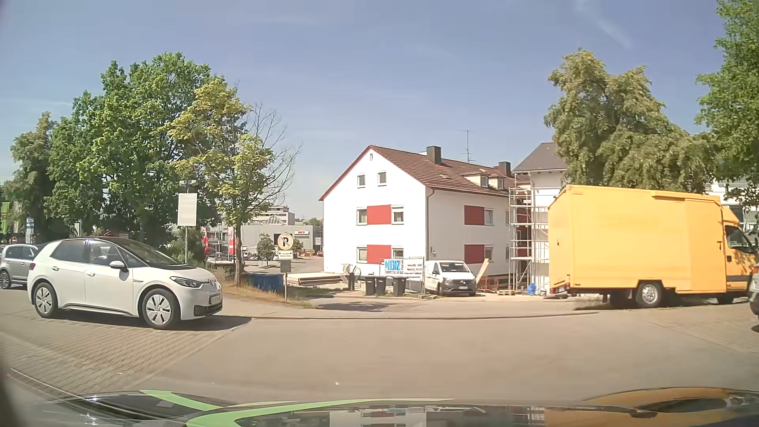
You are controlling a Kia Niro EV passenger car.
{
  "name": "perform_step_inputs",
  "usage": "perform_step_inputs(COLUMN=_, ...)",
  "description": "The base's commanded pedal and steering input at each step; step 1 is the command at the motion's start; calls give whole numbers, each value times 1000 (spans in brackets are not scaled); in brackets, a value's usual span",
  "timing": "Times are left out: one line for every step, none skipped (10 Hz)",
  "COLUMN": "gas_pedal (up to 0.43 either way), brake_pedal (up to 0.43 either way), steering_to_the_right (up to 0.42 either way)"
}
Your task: Follow the waypoints while adhering to traffic rules and regulations
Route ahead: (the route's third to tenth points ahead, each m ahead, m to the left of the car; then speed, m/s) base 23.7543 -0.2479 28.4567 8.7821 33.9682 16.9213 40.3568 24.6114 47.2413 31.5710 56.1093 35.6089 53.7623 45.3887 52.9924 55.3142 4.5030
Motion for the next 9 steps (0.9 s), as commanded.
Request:
perform_step_inputs(gas_pedal=47, brake_pedal=0, steering_to_the_right=-112)
perform_step_inputs(gas_pedal=0, brake_pedal=0, steering_to_the_right=-95)
perform_step_inputs(gas_pedal=0, brake_pedal=0, steering_to_the_right=-83)
perform_step_inputs(gas_pedal=0, brake_pedal=0, steering_to_the_right=-71)
perform_step_inputs(gas_pedal=0, brake_pedal=0, steering_to_the_right=-53)
perform_step_inputs(gas_pedal=0, brake_pedal=0, steering_to_the_right=-31)
perform_step_inputs(gas_pedal=0, brake_pedal=0, steering_to_the_right=-7)
perform_step_inputs(gas_pedal=0, brake_pedal=30, steering_to_the_right=12)
perform_step_inputs(gas_pedal=0, brake_pedal=85, steering_to_the_right=31)
